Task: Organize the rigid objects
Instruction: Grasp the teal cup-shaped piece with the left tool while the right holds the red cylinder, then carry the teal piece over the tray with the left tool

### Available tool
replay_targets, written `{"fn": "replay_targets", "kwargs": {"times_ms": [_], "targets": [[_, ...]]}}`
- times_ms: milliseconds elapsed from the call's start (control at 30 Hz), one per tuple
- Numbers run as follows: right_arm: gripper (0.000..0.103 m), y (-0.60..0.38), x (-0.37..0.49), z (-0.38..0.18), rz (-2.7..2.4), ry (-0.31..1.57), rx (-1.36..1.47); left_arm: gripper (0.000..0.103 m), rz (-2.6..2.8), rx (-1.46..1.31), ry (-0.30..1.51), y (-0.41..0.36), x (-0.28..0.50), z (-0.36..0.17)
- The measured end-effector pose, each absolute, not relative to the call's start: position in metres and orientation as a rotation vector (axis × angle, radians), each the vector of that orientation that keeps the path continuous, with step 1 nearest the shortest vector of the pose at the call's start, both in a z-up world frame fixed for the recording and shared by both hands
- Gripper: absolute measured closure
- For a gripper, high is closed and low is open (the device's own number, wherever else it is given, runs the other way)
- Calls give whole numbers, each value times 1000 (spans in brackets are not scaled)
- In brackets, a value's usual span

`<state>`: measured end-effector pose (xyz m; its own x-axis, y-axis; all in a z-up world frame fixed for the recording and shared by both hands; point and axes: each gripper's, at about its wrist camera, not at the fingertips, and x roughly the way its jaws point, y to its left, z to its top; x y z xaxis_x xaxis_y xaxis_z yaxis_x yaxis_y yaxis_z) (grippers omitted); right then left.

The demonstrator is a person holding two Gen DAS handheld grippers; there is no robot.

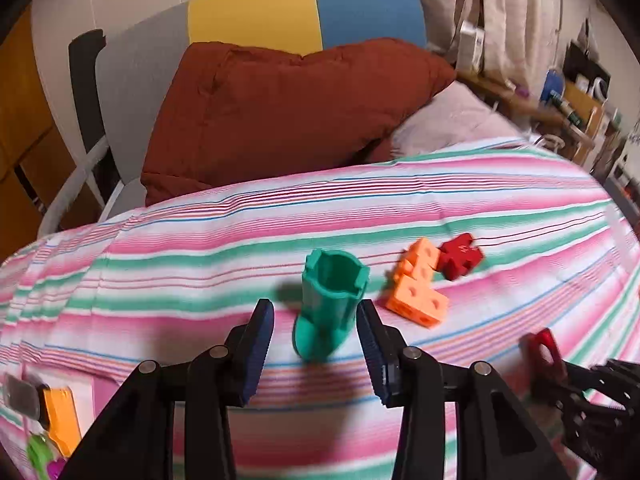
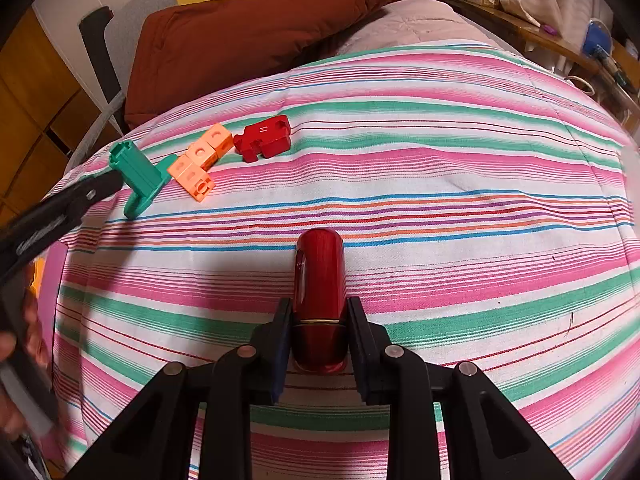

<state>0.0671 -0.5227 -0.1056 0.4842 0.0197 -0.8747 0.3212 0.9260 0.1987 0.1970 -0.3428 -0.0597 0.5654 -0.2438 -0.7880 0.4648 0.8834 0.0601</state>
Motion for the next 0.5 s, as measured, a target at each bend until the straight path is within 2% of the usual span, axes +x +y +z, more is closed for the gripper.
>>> {"fn": "replay_targets", "kwargs": {"times_ms": [267,300,333,500], "targets": [[76,-527,66,-105,-185,1060,381,60,-438,274,902,-354,208,-68],[76,-527,66,-105,-185,1059,381,62,-451,269,900,-356,206,-69],[76,-527,66,-105,-185,1059,381,71,-475,258,890,-356,204,-68],[76,-526,66,-106,-185,1057,381,71,-490,263,875,-350,200,-65]]}}
